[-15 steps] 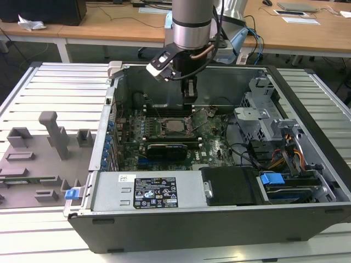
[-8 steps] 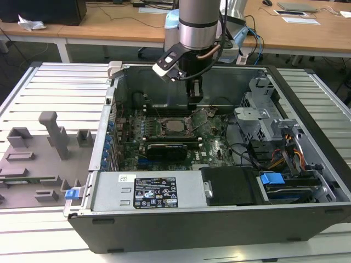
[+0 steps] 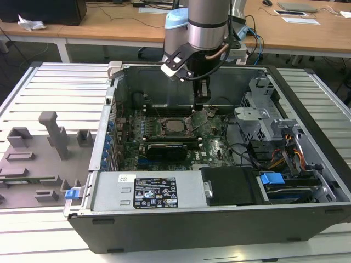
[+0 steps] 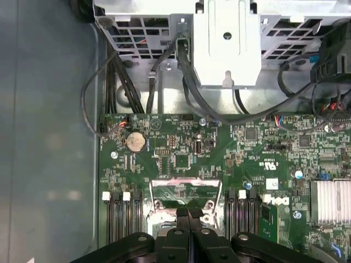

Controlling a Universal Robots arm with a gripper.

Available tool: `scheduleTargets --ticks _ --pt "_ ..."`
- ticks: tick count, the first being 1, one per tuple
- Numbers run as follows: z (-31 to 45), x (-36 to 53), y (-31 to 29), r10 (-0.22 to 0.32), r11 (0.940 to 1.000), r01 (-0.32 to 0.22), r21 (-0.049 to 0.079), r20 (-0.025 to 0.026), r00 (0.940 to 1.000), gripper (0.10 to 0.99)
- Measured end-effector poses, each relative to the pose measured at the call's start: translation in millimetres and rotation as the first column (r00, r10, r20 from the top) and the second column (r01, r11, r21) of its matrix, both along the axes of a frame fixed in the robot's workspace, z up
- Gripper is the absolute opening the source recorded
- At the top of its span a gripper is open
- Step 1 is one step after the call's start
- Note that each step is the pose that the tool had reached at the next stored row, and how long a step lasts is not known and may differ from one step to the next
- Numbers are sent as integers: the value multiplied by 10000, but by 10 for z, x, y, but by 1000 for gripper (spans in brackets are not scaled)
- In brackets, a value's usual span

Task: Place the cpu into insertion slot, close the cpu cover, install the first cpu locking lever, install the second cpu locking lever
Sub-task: 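Close the cpu cover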

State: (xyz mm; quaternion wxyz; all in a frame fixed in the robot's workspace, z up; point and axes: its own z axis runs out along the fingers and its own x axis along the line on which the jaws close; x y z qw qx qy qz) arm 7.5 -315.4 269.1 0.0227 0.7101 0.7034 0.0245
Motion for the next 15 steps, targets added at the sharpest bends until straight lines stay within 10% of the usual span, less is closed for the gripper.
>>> scheduleTargets --ticks 8,11,15 --pt "-1 120 0 0 10000 0 1 -1 10000 106" --pt "-16 328 0 1 10000 -1 1 -45 10000 106" --pt "-61 397 0 0 10000 0 1 -67 10000 106"
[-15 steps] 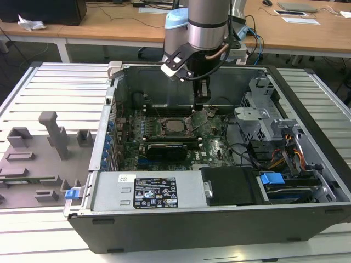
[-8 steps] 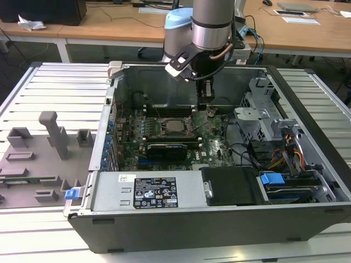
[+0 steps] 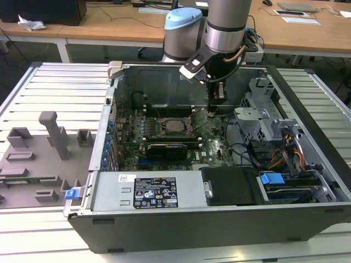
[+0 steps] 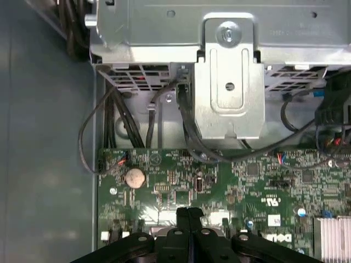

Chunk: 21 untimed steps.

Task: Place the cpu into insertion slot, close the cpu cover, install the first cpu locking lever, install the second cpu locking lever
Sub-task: 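Close the cpu cover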

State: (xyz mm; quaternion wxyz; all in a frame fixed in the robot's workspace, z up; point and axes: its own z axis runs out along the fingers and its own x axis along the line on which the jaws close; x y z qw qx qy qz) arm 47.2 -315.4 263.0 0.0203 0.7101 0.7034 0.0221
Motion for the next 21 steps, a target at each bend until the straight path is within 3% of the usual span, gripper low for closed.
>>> scheduleTargets --ticks 7,12,13,14,15,16,17,18,19,21 --pt "-159 81 0 0 10000 0 0 -56 10000 106" --pt "-174 82 0 0 10000 0 0 -66 10000 106" --pt "-177 85 0 2 10000 -1 23 -185 9998 106" --pt "-178 88 0 0 10000 2 50 -355 9994 106" --pt "-179 91 0 1 10000 2 71 -483 9988 106" --pt "-181 97 0 3 9999 5 107 -723 9974 106" --pt "-182 101 0 6 9999 5 129 -876 9962 106" --pt "-184 107 0 10 9999 10 170 -1154 9933 106" --pt "-185 109 0 12 9998 12 192 -1271 9919 106" --pt "-184 109 0 12 9998 13 196 -1277 9918 106"
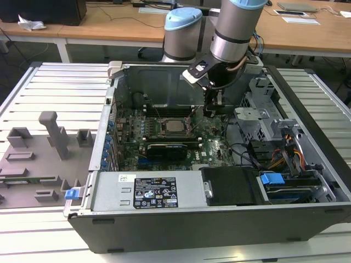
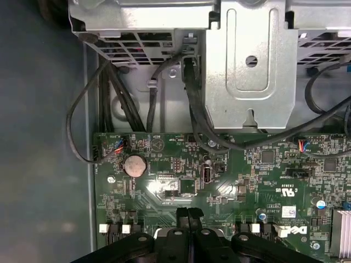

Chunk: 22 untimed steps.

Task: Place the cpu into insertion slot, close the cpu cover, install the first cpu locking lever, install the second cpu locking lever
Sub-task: 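Close the cpu cover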

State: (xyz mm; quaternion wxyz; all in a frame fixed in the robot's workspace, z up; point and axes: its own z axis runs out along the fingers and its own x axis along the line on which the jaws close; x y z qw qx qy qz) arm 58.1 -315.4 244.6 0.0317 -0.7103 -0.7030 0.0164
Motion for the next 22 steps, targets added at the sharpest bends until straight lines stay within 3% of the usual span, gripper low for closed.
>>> scheduleTargets --ticks 11,22 --pt "0 -105 6 0 10000 0 4 7 10000 106" --pt "0 -349 17 1 10000 -1 4 88 10000 106"
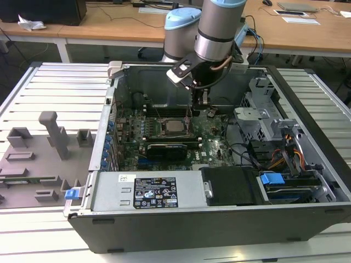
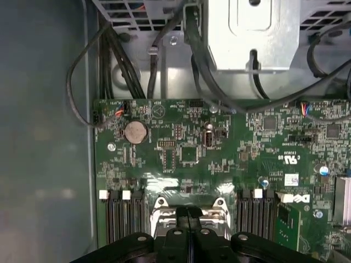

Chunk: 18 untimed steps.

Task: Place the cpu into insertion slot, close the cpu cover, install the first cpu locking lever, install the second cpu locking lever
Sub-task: 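Close the cpu cover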

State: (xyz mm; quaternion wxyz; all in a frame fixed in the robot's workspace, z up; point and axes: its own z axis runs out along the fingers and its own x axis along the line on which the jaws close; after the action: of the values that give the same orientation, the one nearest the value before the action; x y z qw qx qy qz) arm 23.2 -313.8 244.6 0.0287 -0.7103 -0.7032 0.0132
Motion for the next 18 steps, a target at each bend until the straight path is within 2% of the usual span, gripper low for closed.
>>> scheduleTargets --ticks 8,9,10,11,12,15,18 --pt "0 -165 17 -1 10000 1 1 78 10000 106" --pt "0 -199 19 0 10000 0 -1 125 9999 106" --pt "0 -245 21 0 10000 0 -4 229 9997 106" --pt "-4 -288 22 -1 10000 1 -6 362 9993 106" --pt "-6 -316 23 -2 10000 2 -7 424 9991 106" --pt "-22 -392 22 -1 10000 2 -11 569 9984 106" --pt "-39 -459 22 -1 10000 2 -10 794 9968 106"
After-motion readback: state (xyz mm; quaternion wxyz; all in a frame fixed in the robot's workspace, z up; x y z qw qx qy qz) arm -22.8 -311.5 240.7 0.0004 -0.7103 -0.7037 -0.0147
